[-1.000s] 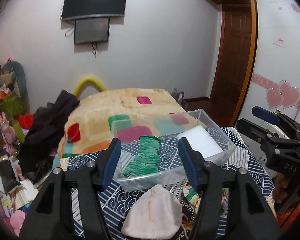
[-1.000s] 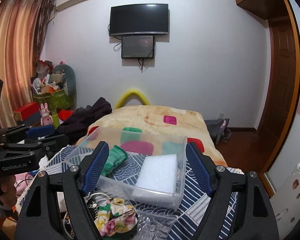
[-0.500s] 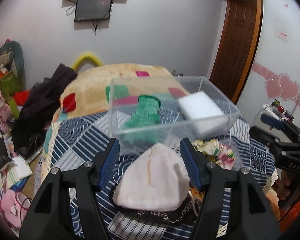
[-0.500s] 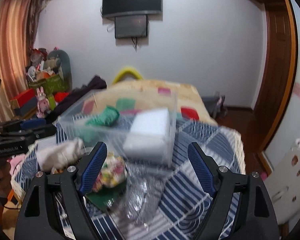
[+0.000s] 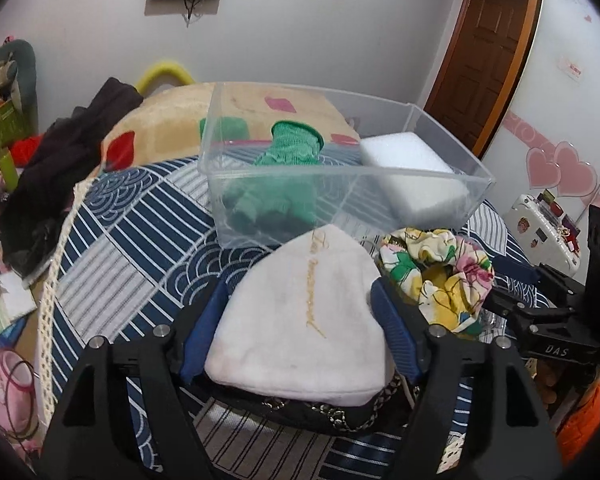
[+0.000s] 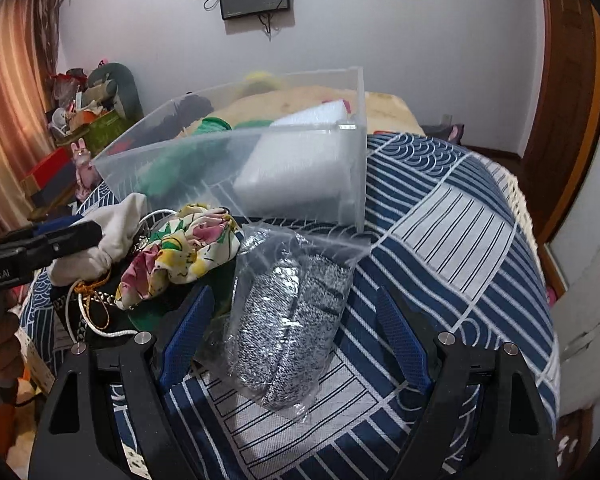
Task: Organize soft objects
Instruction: 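Grasp the white cloth with the left tool while the right tool grasps the bagged steel-wool scrubber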
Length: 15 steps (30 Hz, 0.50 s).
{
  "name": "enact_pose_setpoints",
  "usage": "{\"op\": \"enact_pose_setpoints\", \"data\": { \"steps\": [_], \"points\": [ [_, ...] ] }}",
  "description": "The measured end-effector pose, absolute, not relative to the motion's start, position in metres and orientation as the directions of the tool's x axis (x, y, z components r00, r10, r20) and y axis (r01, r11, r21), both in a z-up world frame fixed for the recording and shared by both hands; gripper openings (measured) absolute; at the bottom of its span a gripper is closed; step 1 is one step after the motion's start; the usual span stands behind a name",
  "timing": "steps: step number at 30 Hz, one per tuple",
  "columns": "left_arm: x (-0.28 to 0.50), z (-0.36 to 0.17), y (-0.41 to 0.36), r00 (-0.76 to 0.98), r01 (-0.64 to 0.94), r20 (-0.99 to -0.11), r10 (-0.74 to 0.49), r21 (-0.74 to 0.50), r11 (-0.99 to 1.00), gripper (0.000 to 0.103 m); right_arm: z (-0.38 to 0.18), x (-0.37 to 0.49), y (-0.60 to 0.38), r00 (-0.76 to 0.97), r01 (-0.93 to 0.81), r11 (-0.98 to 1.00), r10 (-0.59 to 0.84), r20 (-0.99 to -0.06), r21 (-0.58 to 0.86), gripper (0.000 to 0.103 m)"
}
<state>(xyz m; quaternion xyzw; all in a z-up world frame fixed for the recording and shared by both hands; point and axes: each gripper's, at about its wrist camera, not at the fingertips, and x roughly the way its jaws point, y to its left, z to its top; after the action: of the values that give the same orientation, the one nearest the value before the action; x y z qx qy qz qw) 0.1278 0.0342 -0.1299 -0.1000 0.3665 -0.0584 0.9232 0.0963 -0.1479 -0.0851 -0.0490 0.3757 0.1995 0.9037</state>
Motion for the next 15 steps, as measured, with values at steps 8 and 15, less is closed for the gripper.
{"op": "enact_pose_setpoints", "data": {
  "steps": [8, 15],
  "points": [
    [0.121, -0.131, 0.036, 0.732, 0.045, -0.65, -0.202, -0.249, 0.967, 0.045, -0.088, 0.093, -0.16, 0.589, -0.423, 0.891, 0.409, -0.696, 0.166, 0.047],
    [0.108, -0.121, 0.041, 0.761, 0.03, -0.623, -0.182, -0.246, 0.969, 0.028, -0.089, 0.086, -0.16, 0.579, -0.438, 0.882, 0.423, -0.697, 0.172, 0.02]
  ]
}}
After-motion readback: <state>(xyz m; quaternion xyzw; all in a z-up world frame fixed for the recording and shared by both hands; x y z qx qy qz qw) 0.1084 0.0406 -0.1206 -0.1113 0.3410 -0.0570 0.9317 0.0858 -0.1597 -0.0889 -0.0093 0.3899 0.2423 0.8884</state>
